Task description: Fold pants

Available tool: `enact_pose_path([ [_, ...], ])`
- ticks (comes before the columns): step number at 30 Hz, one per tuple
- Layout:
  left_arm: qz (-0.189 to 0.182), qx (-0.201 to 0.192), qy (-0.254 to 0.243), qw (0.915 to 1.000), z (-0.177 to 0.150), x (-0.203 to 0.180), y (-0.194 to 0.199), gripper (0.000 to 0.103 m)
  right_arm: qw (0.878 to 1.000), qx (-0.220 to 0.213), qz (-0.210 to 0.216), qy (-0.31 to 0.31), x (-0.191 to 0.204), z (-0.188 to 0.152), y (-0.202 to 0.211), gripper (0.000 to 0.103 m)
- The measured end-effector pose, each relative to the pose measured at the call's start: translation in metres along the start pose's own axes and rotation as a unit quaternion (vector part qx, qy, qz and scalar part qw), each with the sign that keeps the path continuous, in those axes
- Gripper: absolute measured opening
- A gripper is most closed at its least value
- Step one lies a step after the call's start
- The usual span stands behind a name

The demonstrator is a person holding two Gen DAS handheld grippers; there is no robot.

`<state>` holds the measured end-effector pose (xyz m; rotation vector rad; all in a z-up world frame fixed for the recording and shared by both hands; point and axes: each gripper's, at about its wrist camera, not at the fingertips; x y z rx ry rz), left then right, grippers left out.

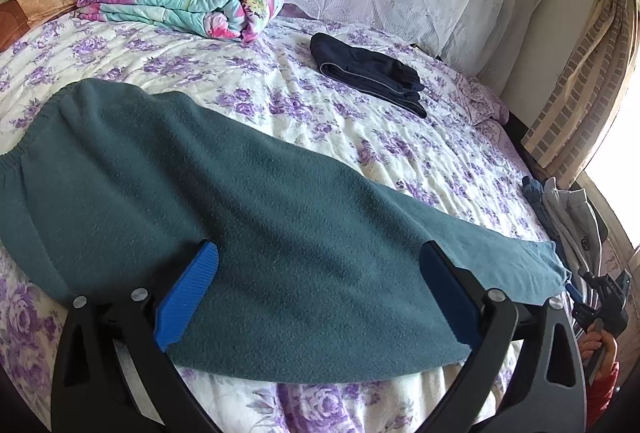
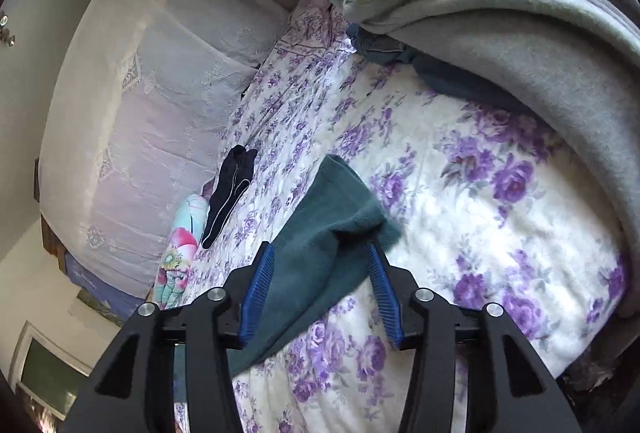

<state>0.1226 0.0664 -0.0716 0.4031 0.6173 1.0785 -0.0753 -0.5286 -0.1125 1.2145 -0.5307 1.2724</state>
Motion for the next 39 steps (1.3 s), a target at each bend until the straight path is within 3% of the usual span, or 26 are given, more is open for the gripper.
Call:
enact_pose_path([
  [5, 0.003, 0.002, -0.003, 1.0, 0.0, -0.001, -0.001, 0.098, 1.0, 0.014, -0.003, 0.024, -0.01, 0.006, -0.011, 0.047],
  [7, 0.001, 0.001, -0.001, 1.0, 0.0, 0.0, 0.0, 0.098, 0.999, 0.008, -0.025, 0.034, -0.014, 0.009, -0.015, 0.019],
  [10, -0.001, 0.0, 0.001, 1.0, 0.0, -0.001, 0.0, 0.098, 1.0, -0.001, -0.029, 0.009, -0.024, 0.012, -0.004, 0.011],
  [11, 0.0, 0.0, 0.0, 1.0, 0.0, -0.001, 0.0, 0.098, 0.998, -0.034, -0.054, 0.02, -0.018, 0.01, 0.008, 0.015],
  [12, 0.001, 0.0, 0.0, 1.0, 0.0, -0.001, -0.001, 0.098, 0.992, -0.075, -0.087, 0.045, -0.008, 0.006, 0.019, 0.032],
  [13, 0.002, 0.001, -0.002, 1.0, 0.0, -0.001, 0.0, 0.098, 0.984, -0.114, -0.109, 0.081, 0.005, 0.001, 0.028, 0.06],
  [15, 0.003, 0.001, -0.003, 1.0, -0.001, -0.001, 0.0, 0.098, 0.971, -0.141, -0.098, 0.166, 0.041, -0.015, 0.035, 0.066],
  [19, 0.001, 0.001, -0.001, 1.0, 0.0, 0.0, 0.0, 0.098, 0.959, -0.056, -0.046, 0.275, 0.099, -0.062, -0.003, 0.078],
  [21, 0.005, 0.005, -0.005, 1.0, -0.001, -0.002, 0.0, 0.098, 0.945, 0.037, -0.034, 0.322, 0.115, -0.093, -0.045, 0.082],
  [22, 0.01, 0.008, -0.011, 0.9999, -0.002, -0.003, 0.0, 0.098, 0.936, 0.111, -0.044, 0.331, 0.113, -0.109, -0.077, 0.082],
  [23, 0.014, 0.01, -0.016, 0.9997, -0.002, -0.006, -0.001, 0.098, 0.932, 0.158, -0.055, 0.322, 0.108, -0.118, -0.099, 0.084],
  [25, 0.026, 0.013, -0.029, 0.9991, -0.006, -0.011, 0.0, 0.098, 0.932, 0.113, -0.062, 0.34, 0.109, -0.131, -0.102, 0.085],
  [26, 0.033, 0.012, -0.037, 0.9987, -0.009, -0.014, 0.002, 0.098, 0.926, 0.115, -0.062, 0.354, 0.119, -0.137, -0.102, 0.085],
  [29, 0.047, 0.005, -0.055, 0.9974, -0.017, -0.022, 0.004, 0.098, 0.913, 0.167, 0.025, 0.371, 0.163, -0.147, -0.114, 0.085],
  [32, 0.065, 0.003, -0.067, 0.9956, -0.019, -0.028, 0.003, 0.098, 0.885, 0.238, 0.073, 0.394, 0.216, -0.172, -0.159, 0.074],
  [33, 0.068, 0.003, -0.067, 0.9954, -0.019, -0.029, 0.003, 0.098, 0.874, 0.249, 0.073, 0.411, 0.231, -0.182, -0.176, 0.058],
  [35, 0.07, 0.003, -0.067, 0.9953, -0.02, -0.029, 0.003, 0.098, 0.858, 0.267, 0.054, 0.435, 0.253, -0.199, -0.214, 0.035],
  [37, 0.074, 0.005, -0.07, 0.9948, -0.02, -0.03, 0.002, 0.098, 0.851, 0.303, 0.054, 0.425, 0.261, -0.213, -0.238, 0.032],
  [39, 0.08, 0.006, -0.074, 0.994, -0.022, -0.032, 0.002, 0.098, 0.836, 0.329, 0.046, 0.437, 0.262, -0.229, -0.256, 0.032],
])
Point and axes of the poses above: each gripper's, at about its wrist camera, not at the fingertips, and y roughly against the way its jaws point, x to its left, z to its top, and after that the axes turned 10 degrees about -y, right-handed
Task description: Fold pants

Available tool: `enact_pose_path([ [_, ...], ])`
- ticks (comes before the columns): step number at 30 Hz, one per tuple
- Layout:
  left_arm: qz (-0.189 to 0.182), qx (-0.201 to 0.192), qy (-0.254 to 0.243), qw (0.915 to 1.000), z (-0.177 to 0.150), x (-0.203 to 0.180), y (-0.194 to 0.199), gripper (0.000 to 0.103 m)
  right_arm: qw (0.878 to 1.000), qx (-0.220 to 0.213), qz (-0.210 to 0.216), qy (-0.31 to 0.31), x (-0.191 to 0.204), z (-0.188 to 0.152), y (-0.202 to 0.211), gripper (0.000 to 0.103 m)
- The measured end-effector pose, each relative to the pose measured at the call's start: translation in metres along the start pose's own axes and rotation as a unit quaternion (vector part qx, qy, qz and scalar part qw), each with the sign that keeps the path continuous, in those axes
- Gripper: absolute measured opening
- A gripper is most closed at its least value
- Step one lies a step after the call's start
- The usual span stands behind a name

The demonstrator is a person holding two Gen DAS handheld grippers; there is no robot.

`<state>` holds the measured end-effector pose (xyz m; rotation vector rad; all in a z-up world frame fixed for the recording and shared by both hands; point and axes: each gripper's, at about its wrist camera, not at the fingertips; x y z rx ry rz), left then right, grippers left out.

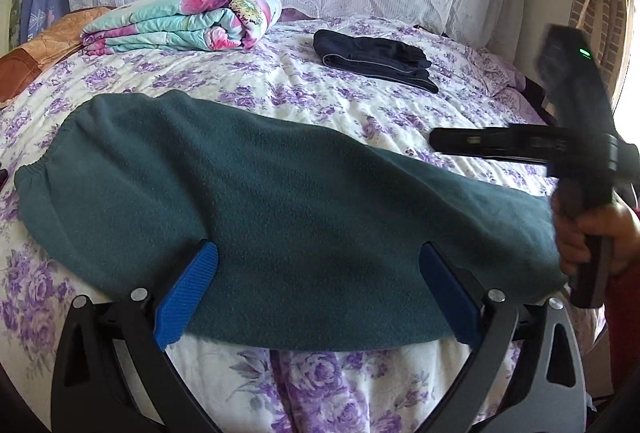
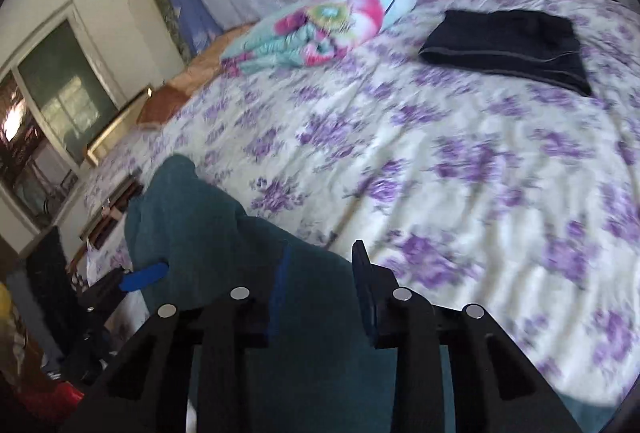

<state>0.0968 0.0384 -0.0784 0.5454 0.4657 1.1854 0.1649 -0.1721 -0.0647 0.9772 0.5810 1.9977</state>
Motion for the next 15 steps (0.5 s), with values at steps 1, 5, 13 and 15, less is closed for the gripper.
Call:
enact_pose_path([
  [1, 0.004, 0.001, -0.003, 1.0, -0.001, -0.002, 0.0, 0.098, 1.0, 0.008, -0.005, 0.01, 0.005, 0.0, -0.01, 0.032],
  [5, 0.009, 0.003, -0.007, 0.9999, 0.0, -0.003, -0.001, 0.098, 0.998, 0.043, -0.008, 0.045, 0.016, -0.009, -0.03, 0.032],
  [13, 0.014, 0.006, -0.008, 0.9998, 0.0, -0.005, -0.003, 0.098, 0.989, 0.051, -0.036, 0.131, 0.047, -0.01, -0.042, 0.015],
  [15, 0.018, 0.009, -0.012, 0.9997, 0.0, -0.006, -0.004, 0.098, 0.99, 0.046, -0.033, 0.128, 0.047, -0.009, -0.044, 0.005],
])
Point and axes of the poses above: each gripper's, at about its wrist camera, not at the fingertips, and y roughly against the way its jaws point, x to its left, z to its top, and after that the axes turned 10 degrees about -y, right-handed
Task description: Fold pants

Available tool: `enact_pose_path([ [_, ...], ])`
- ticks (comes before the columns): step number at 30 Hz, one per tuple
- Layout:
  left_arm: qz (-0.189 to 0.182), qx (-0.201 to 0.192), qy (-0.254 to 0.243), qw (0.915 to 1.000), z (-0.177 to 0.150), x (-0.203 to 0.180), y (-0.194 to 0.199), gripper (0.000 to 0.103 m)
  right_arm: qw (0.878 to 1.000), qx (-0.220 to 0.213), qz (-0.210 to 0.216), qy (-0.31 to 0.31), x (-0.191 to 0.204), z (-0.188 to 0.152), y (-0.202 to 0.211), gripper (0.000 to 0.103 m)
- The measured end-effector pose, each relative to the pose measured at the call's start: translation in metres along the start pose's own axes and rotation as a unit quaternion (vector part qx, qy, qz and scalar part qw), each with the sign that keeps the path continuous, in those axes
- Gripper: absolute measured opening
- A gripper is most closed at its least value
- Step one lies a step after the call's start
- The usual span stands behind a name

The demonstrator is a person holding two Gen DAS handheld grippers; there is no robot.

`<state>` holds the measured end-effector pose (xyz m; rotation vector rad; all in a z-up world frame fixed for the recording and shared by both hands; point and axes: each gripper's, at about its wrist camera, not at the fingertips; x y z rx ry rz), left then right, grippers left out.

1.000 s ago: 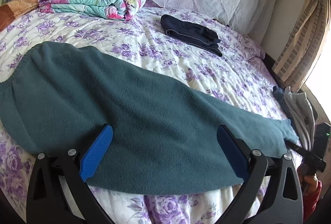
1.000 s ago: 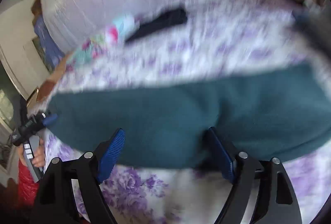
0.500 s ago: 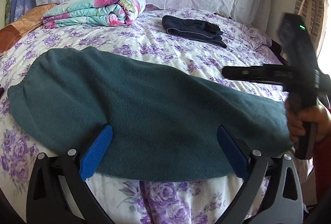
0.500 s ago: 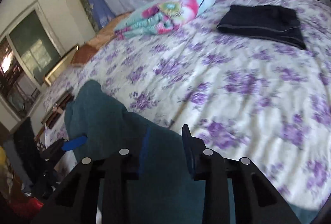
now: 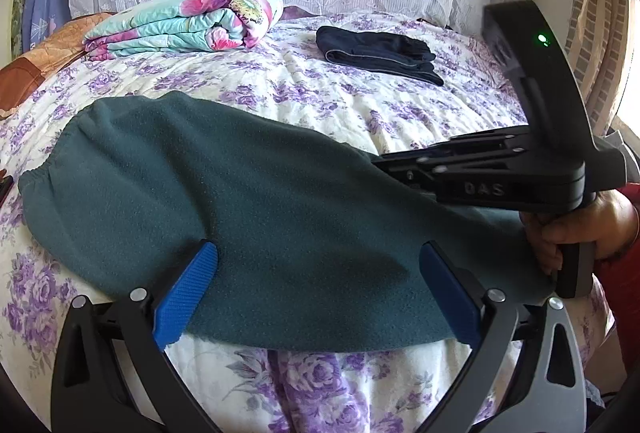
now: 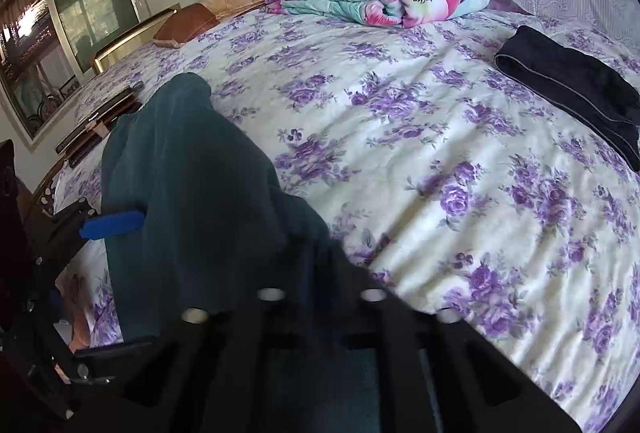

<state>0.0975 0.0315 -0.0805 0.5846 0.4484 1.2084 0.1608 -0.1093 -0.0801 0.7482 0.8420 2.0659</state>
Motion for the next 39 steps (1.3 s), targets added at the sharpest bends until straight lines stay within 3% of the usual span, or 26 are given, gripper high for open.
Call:
enact_pose_path([
  [2, 0.004, 0.003, -0.003, 1.0, 0.0, -0.001, -0.001, 0.098, 1.0, -0.015, 0.004, -0.014, -0.007, 0.002, 0.004, 0.004],
  [4, 0.008, 0.006, -0.007, 0.9999, 0.001, -0.003, -0.002, 0.098, 0.997, -0.033, -0.005, -0.073, -0.033, 0.011, 0.006, 0.003],
  [7, 0.013, 0.014, -0.019, 0.9996, 0.001, -0.007, -0.004, 0.098, 0.992, -0.016, 0.001, -0.125, -0.056, 0.015, -0.004, 0.006],
  [8, 0.017, 0.017, -0.023, 0.9995, 0.001, -0.008, -0.005, 0.098, 0.992, -0.013, 0.004, -0.125, -0.054, 0.015, -0.004, 0.009],
  [10, 0.018, 0.018, -0.023, 0.9994, 0.001, -0.008, -0.005, 0.098, 0.993, -0.032, -0.003, -0.116, -0.045, 0.012, 0.009, 0.03],
  [14, -0.007, 0.006, 0.004, 0.9999, 0.0, 0.002, -0.001, 0.098, 0.994, -0.081, -0.017, -0.068, -0.021, 0.005, 0.037, 0.031],
  [16, -0.016, 0.003, 0.015, 0.9998, 0.0, 0.006, 0.0, 0.098, 0.997, -0.067, -0.013, -0.043, -0.01, 0.002, 0.033, 0.031],
  [19, -0.016, 0.005, 0.016, 0.9997, 0.001, 0.006, -0.001, 0.098, 0.998, 0.0, -0.042, -0.046, -0.017, -0.003, -0.007, 0.031],
  [21, -0.011, 0.009, 0.009, 0.9999, 0.002, 0.004, -0.002, 0.098, 0.996, -0.023, -0.027, -0.077, -0.025, 0.0, 0.004, 0.028],
  [23, -0.004, 0.017, 0.004, 0.9998, 0.003, 0.002, -0.002, 0.098, 0.993, -0.068, -0.03, -0.09, -0.024, -0.001, 0.03, 0.033],
  [25, 0.01, 0.025, 0.001, 0.9996, 0.007, 0.003, -0.001, 0.098, 0.991, -0.098, -0.035, -0.082, -0.021, -0.009, 0.055, 0.055],
  [27, 0.047, 0.02, 0.008, 0.9987, 0.011, 0.009, 0.008, 0.098, 0.99, -0.103, -0.047, -0.081, -0.023, -0.021, 0.067, 0.065],
  [31, 0.122, -0.005, 0.004, 0.9925, 0.023, 0.03, 0.028, 0.098, 0.992, -0.03, -0.062, -0.107, -0.047, -0.044, 0.04, 0.068],
  [33, 0.143, 0.006, 0.005, 0.9897, 0.03, 0.044, 0.028, 0.098, 0.99, -0.042, -0.042, -0.129, -0.055, -0.042, 0.047, 0.067],
  [35, 0.156, 0.02, 0.015, 0.9874, 0.032, 0.063, 0.021, 0.098, 0.986, -0.084, -0.042, -0.138, -0.054, -0.045, 0.069, 0.068],
  [37, 0.155, 0.031, 0.038, 0.9867, 0.031, 0.08, 0.014, 0.098, 0.984, -0.104, -0.042, -0.138, -0.051, -0.056, 0.087, 0.077],
  [39, 0.113, 0.044, 0.082, 0.9892, 0.023, 0.098, 0.004, 0.098, 0.983, -0.109, -0.051, -0.142, -0.051, -0.078, 0.099, 0.085],
])
Point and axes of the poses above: each gripper's, at about its wrist camera, not at the fingertips, and y roughly against the way its jaws point, x to its left, z to its top, and after that the axes turned 10 degrees about -y, right-handed
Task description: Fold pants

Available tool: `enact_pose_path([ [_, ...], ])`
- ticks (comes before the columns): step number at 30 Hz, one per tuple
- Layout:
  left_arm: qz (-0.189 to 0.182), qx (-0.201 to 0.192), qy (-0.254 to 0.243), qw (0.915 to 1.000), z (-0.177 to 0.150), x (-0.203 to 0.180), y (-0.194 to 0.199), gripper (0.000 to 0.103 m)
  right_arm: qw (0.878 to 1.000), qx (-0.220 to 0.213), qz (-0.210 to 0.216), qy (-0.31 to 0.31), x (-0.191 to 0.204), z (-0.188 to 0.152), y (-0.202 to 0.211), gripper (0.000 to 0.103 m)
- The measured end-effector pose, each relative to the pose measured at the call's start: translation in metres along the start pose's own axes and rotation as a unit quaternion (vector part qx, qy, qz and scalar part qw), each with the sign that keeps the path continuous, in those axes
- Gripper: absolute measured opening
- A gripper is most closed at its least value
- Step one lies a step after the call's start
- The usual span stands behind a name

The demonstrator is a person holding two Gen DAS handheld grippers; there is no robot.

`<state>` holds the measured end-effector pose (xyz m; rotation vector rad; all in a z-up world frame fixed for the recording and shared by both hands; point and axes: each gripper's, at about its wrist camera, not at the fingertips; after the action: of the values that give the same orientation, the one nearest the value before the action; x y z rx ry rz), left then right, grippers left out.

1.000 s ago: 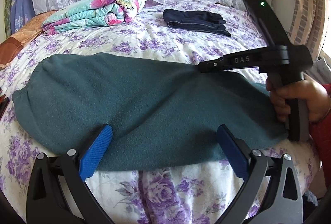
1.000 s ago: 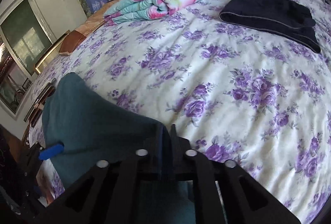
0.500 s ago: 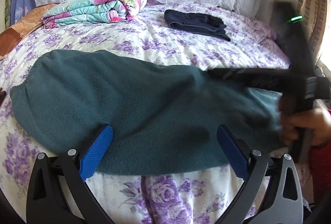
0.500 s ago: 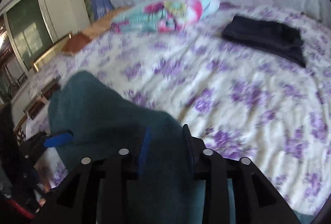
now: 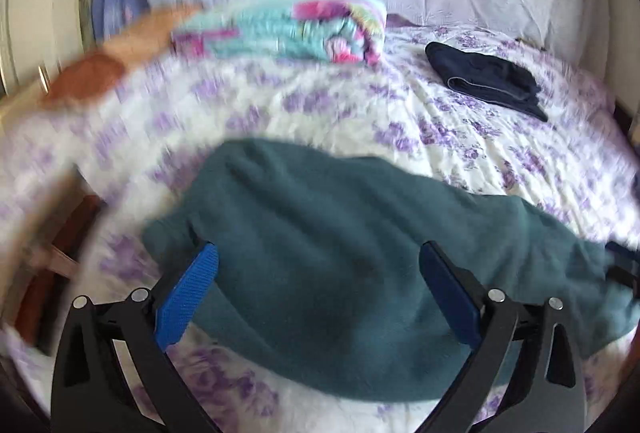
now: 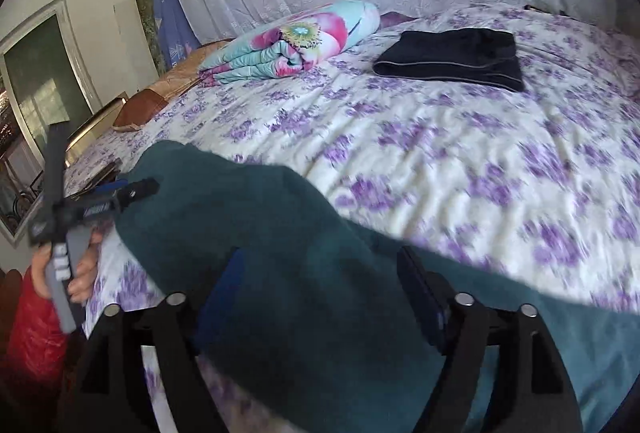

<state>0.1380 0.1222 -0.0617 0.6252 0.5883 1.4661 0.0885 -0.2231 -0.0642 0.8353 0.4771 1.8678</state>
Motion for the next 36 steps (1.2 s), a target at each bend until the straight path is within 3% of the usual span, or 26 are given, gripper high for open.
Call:
enact_pose_path([
  [2, -0.048, 0.027, 0.05, 0.9972, -0.002, 0.017, -0.013, 0.098, 0.999, 0.021, -0.026, 0.003, -0.01, -0.019, -0.003, 0.089],
  [5, -0.074, 0.014, 0.085, 0.9935, -0.005, 0.029, -0.013, 0.098, 1.0, 0.013, -0.015, -0.015, -0.016, -0.021, 0.003, 0.09],
  [10, -0.056, 0.01, 0.068, 0.996, -0.008, 0.02, -0.008, 0.098, 0.997, -0.053, -0.041, -0.034, -0.026, -0.026, 0.036, 0.091],
  [13, -0.043, 0.012, 0.055, 0.9975, -0.007, 0.015, -0.007, 0.098, 0.99, -0.089, -0.076, -0.083, -0.062, -0.038, 0.073, 0.092],
  [16, -0.036, 0.014, 0.049, 0.9981, -0.006, 0.014, -0.008, 0.098, 0.975, -0.098, -0.104, -0.172, -0.114, -0.054, 0.113, 0.092],
  [20, -0.033, 0.009, 0.057, 0.9978, -0.007, 0.016, -0.006, 0.098, 0.949, -0.117, -0.066, -0.284, -0.162, -0.083, 0.154, 0.093],
  [25, -0.023, 0.012, 0.054, 0.9982, -0.008, 0.014, -0.006, 0.098, 0.926, -0.134, -0.012, -0.354, -0.192, -0.103, 0.164, 0.093],
  [29, -0.016, 0.015, 0.049, 0.9986, -0.008, 0.011, -0.006, 0.098, 0.931, -0.127, -0.023, -0.341, -0.189, -0.103, 0.159, 0.093],
  [36, -0.016, 0.015, 0.047, 0.9986, -0.008, 0.011, -0.006, 0.098, 0.928, -0.112, -0.034, -0.353, -0.195, -0.112, 0.186, 0.093],
])
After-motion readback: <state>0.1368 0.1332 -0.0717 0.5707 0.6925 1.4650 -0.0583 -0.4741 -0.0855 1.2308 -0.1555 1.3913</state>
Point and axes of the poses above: each gripper's, at about its wrist camera, not at the fingertips, and y roughly against the way its jaws point, x to its left, z to its top, and after that the axes turned 10 degrees about -y, right-handed
